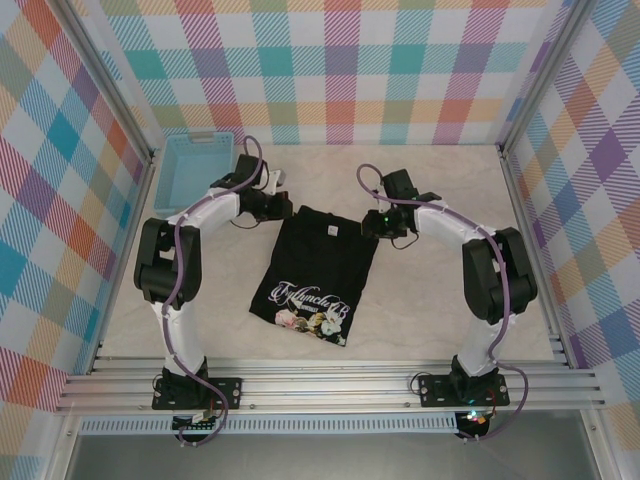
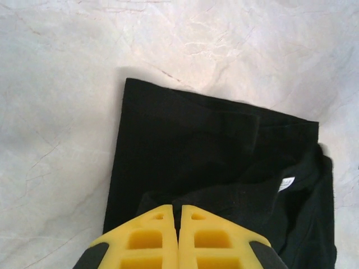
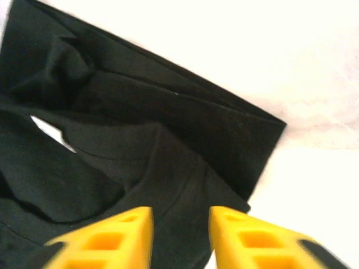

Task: Fold the inside-out t-shirt

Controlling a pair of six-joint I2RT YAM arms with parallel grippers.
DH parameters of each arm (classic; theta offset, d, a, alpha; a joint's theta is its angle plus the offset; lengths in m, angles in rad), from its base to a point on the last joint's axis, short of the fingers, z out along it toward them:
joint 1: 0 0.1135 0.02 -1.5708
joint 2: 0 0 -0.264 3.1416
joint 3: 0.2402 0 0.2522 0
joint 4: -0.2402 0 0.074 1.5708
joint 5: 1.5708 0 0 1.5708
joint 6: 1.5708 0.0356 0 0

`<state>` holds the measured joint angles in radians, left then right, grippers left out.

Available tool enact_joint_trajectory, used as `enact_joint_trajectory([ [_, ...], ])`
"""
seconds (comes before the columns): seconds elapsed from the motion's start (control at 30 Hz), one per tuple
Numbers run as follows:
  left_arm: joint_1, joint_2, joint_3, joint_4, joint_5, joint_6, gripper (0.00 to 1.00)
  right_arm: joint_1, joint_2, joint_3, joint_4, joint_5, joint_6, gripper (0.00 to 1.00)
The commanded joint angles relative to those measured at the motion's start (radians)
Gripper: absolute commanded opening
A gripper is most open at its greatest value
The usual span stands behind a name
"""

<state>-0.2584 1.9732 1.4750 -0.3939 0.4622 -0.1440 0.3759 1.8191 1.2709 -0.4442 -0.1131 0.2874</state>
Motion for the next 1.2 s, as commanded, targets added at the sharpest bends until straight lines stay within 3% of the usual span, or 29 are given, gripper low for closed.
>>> enact_joint_trajectory([
  [0.0,0.005,-0.004,0.037,0.023,0.035,-0.008,0.0,-0.003,0.023,0.012,-0.032,0.024,0.028,0.46],
  [0.1,0.005,-0.002,0.035,0.023,0.033,-0.006,0.0,-0.005,0.04,0.006,-0.019,-0.01,0.062,0.51],
  [0.5,0.005,0.0,0.036,0.019,0.035,-0.003,0.0,0.001,0.108,-0.011,0.012,-0.068,0.117,0.52],
  [0.6,0.005,0.001,0.038,0.018,0.034,-0.004,0.0,0.01,0.111,-0.013,0.03,-0.084,0.118,0.47],
  [0.77,0.005,-0.002,0.039,0.018,0.035,-0.004,0.0,0.017,0.118,-0.003,0.06,-0.136,0.116,0.22],
  [0.9,0.005,-0.005,0.039,0.018,0.032,-0.004,0.0,0.017,0.114,0.006,0.066,-0.158,0.102,0.13],
  [1.0,0.005,-0.01,0.041,0.012,0.03,-0.003,0.0,0.017,0.084,0.012,0.026,-0.106,0.069,0.19],
  [1.17,0.005,-0.012,0.038,0.012,0.029,-0.002,0.0,0.018,0.018,-0.017,-0.056,0.013,0.05,0.41],
])
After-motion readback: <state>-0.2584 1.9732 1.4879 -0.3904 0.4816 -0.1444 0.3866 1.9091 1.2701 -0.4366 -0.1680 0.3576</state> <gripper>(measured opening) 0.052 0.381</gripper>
